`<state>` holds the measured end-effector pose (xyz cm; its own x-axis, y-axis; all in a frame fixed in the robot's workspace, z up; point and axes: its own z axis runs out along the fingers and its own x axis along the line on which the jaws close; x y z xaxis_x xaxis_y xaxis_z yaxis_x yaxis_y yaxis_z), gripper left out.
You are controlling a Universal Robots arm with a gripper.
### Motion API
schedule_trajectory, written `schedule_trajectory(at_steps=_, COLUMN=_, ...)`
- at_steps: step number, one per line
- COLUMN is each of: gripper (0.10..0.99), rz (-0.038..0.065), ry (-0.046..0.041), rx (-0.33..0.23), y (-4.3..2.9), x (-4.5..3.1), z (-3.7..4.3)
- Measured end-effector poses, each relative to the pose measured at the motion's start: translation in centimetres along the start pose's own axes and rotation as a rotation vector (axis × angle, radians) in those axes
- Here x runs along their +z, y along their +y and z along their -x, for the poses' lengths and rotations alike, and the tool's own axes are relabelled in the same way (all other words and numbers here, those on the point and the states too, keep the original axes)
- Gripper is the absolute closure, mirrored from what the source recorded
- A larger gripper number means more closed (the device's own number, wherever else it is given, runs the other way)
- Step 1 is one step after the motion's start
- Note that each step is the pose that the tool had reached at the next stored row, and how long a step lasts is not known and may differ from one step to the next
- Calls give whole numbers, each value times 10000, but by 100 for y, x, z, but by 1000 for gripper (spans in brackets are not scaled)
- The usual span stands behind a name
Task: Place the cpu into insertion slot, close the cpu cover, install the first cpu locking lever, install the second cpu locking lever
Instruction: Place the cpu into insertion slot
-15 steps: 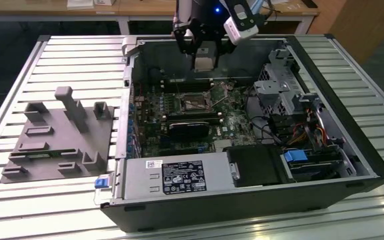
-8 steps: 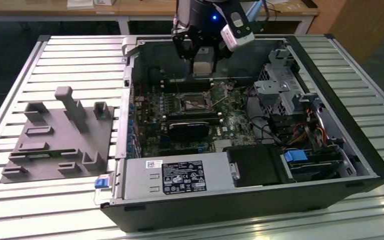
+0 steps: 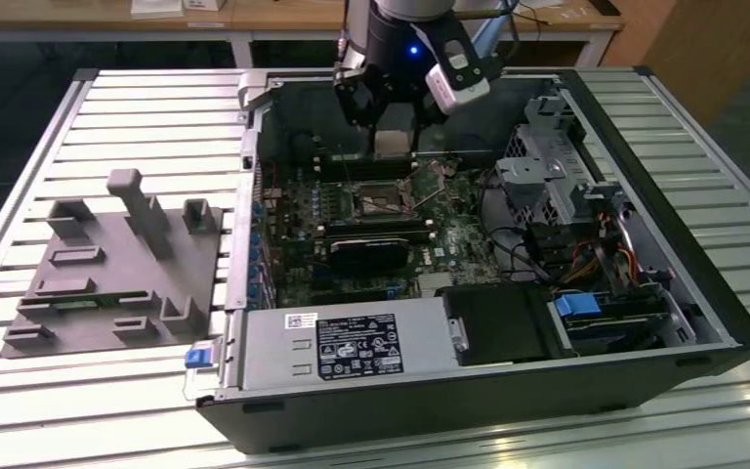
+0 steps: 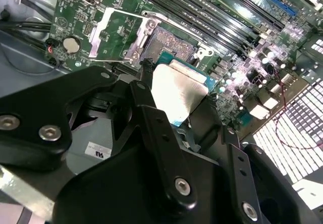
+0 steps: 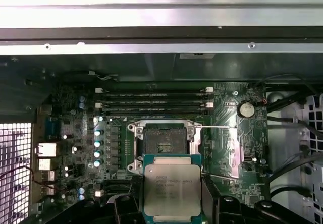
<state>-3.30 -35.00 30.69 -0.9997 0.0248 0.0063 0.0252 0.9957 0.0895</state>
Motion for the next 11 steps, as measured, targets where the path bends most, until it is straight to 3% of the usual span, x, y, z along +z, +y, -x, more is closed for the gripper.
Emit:
schedule_trajectory(at_steps=4, gripper=549, rz=2, ry=-26, rx=24, y=-6, x=64, z=-11)
schedule_trajectory(at_steps=11, gripper=549, rz=7, ry=-137, rx=1254, y=-8, x=89, z=-11)
